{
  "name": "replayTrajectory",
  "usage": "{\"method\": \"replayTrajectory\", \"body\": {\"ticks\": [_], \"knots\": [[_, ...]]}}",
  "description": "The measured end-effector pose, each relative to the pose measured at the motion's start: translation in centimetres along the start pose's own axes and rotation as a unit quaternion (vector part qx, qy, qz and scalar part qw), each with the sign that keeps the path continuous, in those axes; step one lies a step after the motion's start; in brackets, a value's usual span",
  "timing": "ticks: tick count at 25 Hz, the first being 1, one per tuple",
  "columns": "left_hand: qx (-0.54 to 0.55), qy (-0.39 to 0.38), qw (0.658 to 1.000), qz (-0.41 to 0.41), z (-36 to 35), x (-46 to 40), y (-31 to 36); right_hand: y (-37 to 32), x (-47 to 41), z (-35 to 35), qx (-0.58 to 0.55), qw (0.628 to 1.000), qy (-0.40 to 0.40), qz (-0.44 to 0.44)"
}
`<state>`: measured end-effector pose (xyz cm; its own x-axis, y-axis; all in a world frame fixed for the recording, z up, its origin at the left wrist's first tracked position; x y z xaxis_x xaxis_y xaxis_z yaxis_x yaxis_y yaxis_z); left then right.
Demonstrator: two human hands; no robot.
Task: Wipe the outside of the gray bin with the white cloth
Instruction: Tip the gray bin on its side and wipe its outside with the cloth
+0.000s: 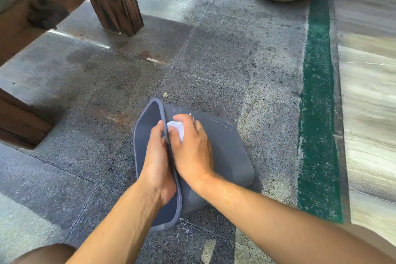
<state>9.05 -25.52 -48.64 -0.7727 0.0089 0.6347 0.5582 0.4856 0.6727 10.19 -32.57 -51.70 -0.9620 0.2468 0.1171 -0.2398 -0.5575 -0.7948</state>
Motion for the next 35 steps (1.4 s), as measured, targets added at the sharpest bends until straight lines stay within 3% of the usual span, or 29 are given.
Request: {"method": "replayTrajectory", "body": {"ticks": [7,23,35], "knots": [[-0.011,-0.008,1.0,-0.005,0.9,0.0,-0.2,-0.5,0.4,-0.8,0.058,0.998,-0.031,-0.001],[-0.073,-0.044,0.996,-0.002,3.0,-1.3,-0.5,4.7,-2.8,-1.1,0.105,0.994,0.009,-0.019],[-0.098,0.015,0.995,0.006,3.5,-1.9,-0.5,9.9,-5.5,0.1,0.122,0.99,0.046,-0.05]]}}
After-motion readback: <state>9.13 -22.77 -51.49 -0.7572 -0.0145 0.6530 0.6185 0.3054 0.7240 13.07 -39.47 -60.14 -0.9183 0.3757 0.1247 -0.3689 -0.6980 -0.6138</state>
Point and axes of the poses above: each hand's wrist, its own x-axis away from the middle knuckle, its own z-axis out of the back of the hand, y = z × x, the point moved 1 cm from there along -x, towards the middle knuckle, and after that the axes turned 6 degrees about -z, right-handed, at the moved point
